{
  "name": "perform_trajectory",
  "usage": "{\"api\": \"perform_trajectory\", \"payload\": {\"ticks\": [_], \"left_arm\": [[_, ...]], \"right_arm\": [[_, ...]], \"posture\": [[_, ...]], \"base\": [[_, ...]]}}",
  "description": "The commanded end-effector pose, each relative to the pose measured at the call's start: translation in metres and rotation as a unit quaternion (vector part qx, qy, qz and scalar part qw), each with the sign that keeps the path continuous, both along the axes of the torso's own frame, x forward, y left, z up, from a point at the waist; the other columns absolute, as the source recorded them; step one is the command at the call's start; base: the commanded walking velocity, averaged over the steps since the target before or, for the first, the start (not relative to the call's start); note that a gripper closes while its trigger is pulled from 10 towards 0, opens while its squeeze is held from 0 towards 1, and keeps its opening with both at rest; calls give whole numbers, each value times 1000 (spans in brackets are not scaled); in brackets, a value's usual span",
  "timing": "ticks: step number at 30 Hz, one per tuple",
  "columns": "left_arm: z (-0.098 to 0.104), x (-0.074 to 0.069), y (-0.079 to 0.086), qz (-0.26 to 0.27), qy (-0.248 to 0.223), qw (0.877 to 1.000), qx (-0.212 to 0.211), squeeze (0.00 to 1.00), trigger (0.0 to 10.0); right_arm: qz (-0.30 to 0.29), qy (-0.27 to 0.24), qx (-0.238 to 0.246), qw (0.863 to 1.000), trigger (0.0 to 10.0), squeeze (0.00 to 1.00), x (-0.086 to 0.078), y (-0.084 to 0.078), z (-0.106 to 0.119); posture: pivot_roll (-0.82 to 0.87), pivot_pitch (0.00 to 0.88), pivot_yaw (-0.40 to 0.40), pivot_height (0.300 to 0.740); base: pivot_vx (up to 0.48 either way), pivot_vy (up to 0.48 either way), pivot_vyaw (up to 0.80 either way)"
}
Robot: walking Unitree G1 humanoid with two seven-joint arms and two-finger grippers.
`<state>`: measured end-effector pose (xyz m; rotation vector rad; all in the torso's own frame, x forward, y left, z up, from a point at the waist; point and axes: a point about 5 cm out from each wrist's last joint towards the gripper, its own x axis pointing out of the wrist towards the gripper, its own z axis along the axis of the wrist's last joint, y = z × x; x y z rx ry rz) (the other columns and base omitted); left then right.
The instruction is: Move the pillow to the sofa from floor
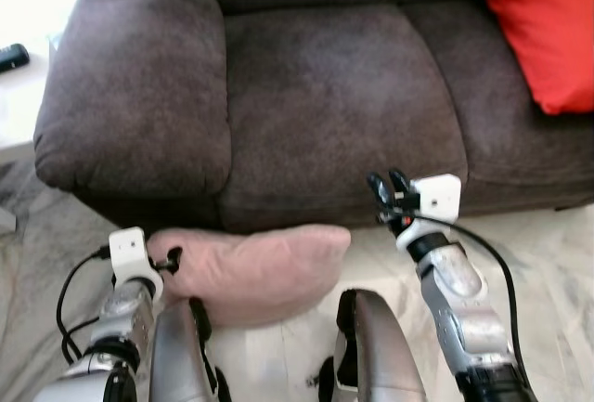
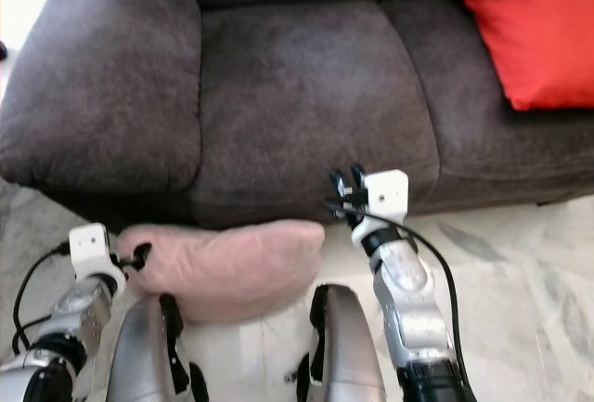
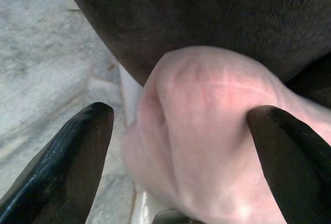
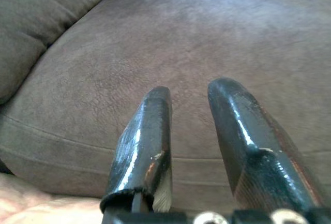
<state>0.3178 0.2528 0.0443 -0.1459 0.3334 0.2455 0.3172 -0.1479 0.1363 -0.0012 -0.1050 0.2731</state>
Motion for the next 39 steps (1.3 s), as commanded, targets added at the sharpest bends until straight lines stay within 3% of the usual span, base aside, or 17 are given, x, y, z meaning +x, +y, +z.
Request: {"api": "perform_trajectory", "payload": {"ticks": [1,9,22,39], "left_arm": [[0,-2,3,1,-10,1000,-10,0,10000],[7,2,-5,-30,-56,997,-51,0,10000],[0,-6,6,-28,-33,999,-28,0,10000],[2,0,0,-30,-28,999,-35,0,10000]], "right_arm": [[-3,10,1,1000,10000,0,0,-1,-7],[-33,23,-2,999,10000,0,8,-12,-17],[-32,20,-9,999,10000,0,9,-16,-18],[-24,4,-21,999,10000,0,0,-27,-6]], "posture": [[39,358,-86,530],[27,376,-104,530],[12,397,-129,530],[-62,437,-180,530]], "base": [[0,0,0],[0,0,0],[0,0,0],[0,0,0]]}}
